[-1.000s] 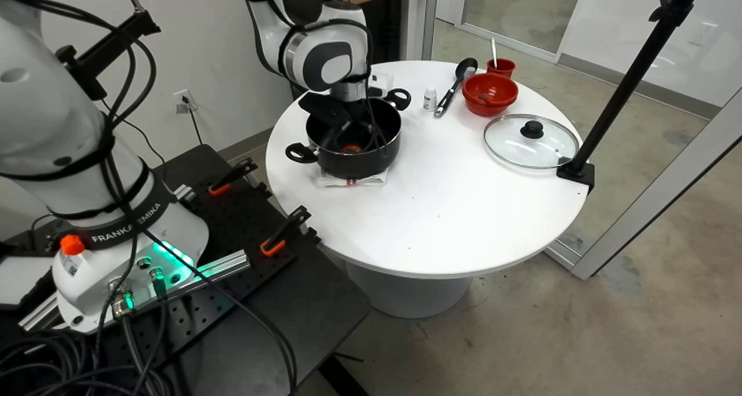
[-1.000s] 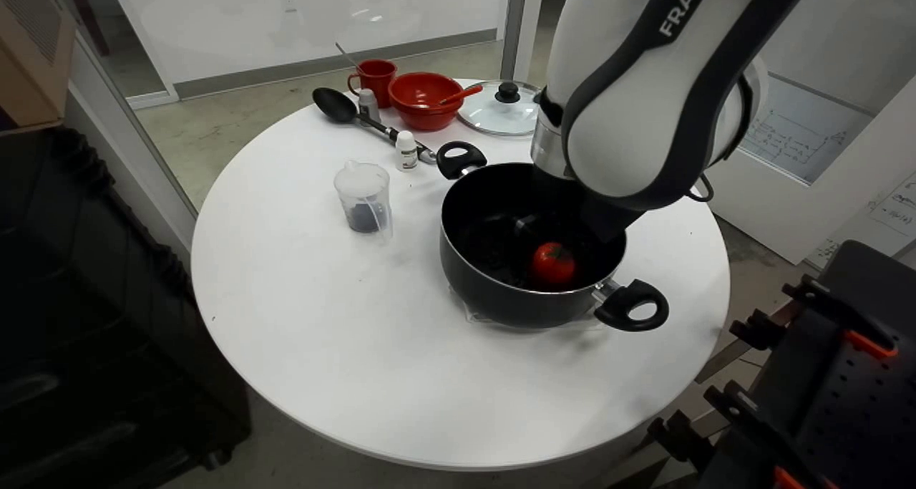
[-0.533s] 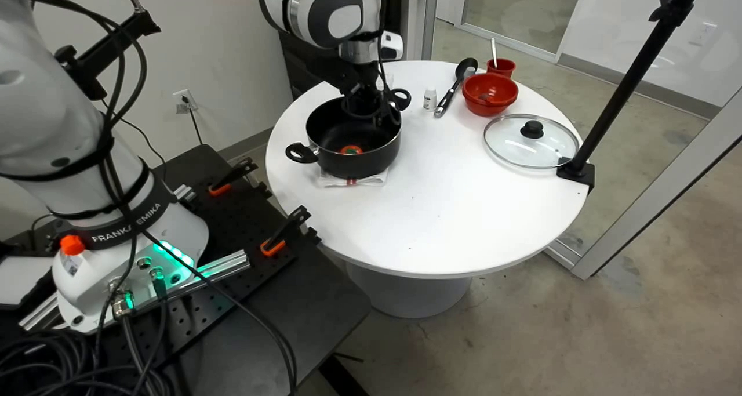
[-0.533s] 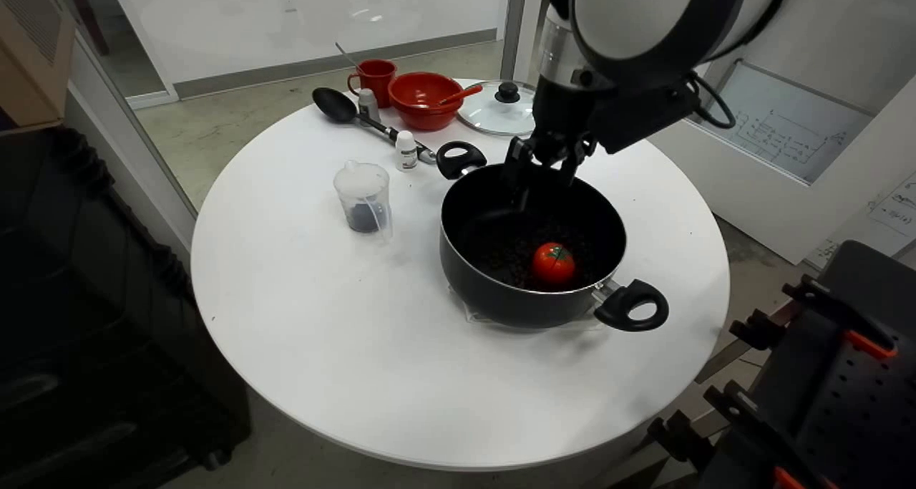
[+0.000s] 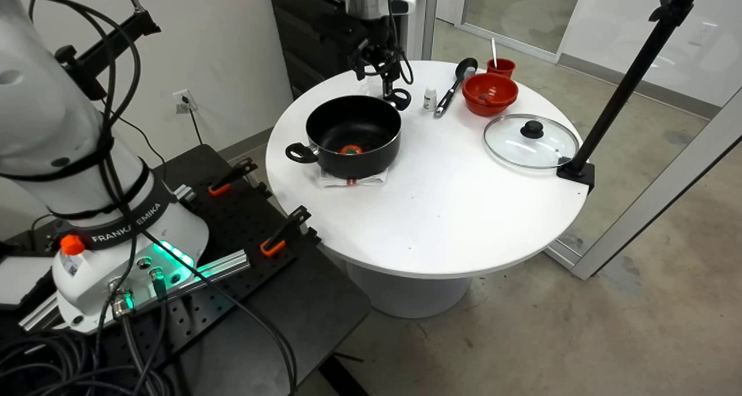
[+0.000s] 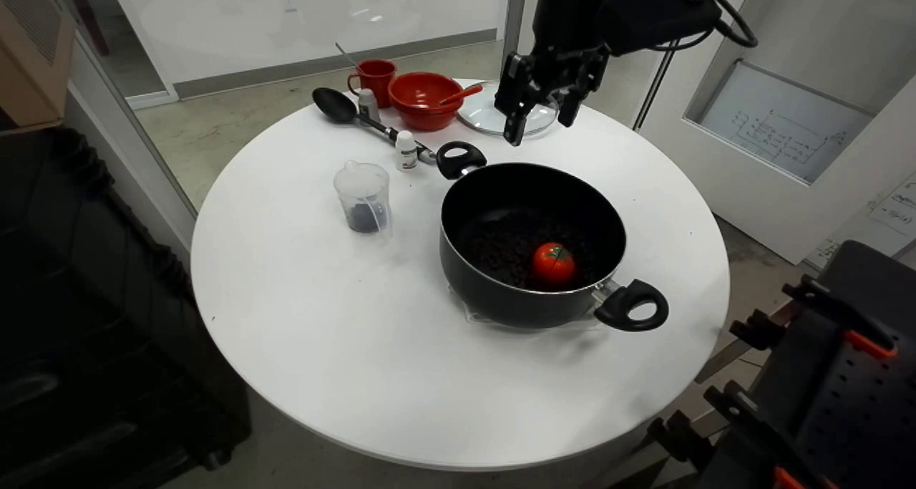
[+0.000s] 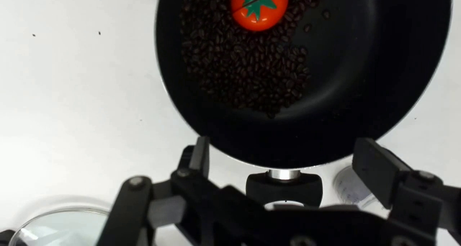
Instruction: Put the tomato in the black pot
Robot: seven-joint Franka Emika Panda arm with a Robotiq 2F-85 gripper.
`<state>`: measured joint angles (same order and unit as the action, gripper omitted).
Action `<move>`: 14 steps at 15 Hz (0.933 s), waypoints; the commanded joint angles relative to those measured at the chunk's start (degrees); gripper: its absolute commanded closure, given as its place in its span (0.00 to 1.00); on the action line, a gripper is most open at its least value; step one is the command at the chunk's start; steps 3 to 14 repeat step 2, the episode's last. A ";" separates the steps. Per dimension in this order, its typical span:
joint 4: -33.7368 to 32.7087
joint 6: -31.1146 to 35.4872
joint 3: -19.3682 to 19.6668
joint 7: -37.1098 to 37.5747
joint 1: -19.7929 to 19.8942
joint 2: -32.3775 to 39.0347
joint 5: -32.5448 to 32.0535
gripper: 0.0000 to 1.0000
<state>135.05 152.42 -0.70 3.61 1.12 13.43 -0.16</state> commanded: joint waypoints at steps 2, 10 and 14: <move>-0.13 -0.44 0.56 -0.17 -0.48 -0.30 0.25 0.00; -0.13 -0.44 0.56 -0.17 -0.48 -0.30 0.25 0.00; -0.13 -0.44 0.56 -0.17 -0.48 -0.30 0.25 0.00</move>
